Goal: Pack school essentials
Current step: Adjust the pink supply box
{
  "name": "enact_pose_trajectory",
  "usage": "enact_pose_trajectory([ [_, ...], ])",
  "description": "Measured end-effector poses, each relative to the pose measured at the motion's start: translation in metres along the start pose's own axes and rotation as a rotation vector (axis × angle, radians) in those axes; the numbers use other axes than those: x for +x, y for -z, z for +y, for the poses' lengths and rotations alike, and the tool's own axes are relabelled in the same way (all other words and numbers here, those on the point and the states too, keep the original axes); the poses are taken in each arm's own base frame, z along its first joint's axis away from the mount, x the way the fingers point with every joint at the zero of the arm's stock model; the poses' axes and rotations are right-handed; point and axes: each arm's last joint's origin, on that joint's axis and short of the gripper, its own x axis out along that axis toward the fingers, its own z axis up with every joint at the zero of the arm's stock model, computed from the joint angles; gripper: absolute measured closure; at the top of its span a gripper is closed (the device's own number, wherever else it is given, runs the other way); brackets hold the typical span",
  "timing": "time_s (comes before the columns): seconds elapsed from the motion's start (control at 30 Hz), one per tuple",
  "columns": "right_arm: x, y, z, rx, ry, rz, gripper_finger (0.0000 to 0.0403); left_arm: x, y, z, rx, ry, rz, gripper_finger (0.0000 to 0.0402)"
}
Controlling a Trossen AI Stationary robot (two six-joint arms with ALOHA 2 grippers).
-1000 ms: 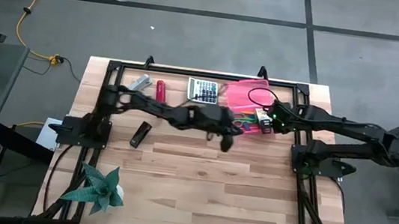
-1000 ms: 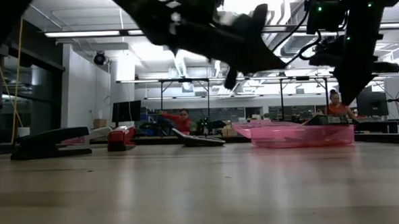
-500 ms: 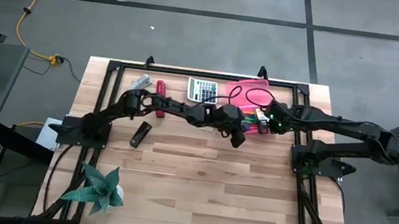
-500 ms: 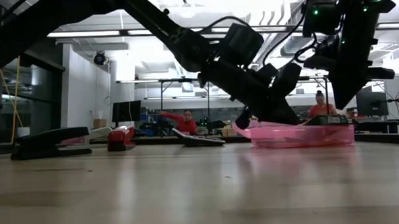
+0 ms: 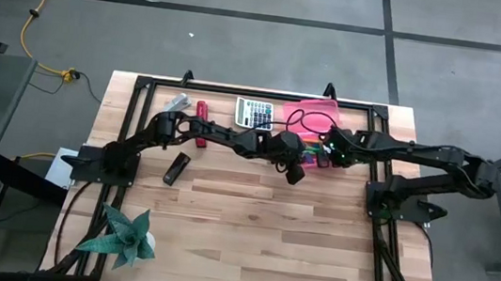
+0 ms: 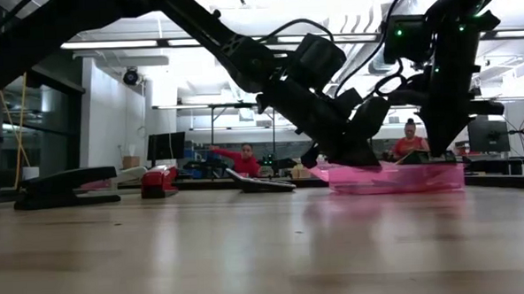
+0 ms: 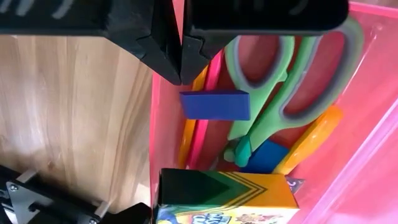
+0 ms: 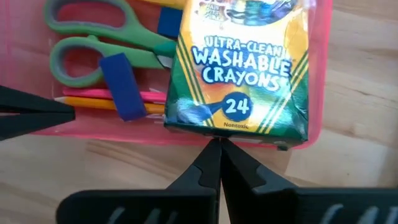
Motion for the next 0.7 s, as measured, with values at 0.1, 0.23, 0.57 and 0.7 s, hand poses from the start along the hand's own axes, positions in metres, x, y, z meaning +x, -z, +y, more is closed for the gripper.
enact_pose_trajectory([
  [0.1, 0.000, -0.001, 0.000, 0.017, 0.002, -0.019, 0.0403, 0.000, 0.001, 0.000, -0.007, 0.000, 0.009, 0.0401],
  [0.23, 0.004, -0.006, 0.001, 0.049, 0.021, -0.059, 0.0403, 0.000, 0.002, -0.003, 0.027, 0.030, 0.023, 0.0401],
  [0.57, 0.025, -0.022, 0.017, 0.031, -0.031, -0.065, 0.0403, 0.000, 0.006, -0.006, 0.076, 0.037, 0.046, 0.0401],
  [0.7, -0.001, -0.021, 0.021, -0.027, -0.069, -0.081, 0.0403, 0.000, 0.007, -0.006, 0.085, 0.053, 0.048, 0.0401],
])
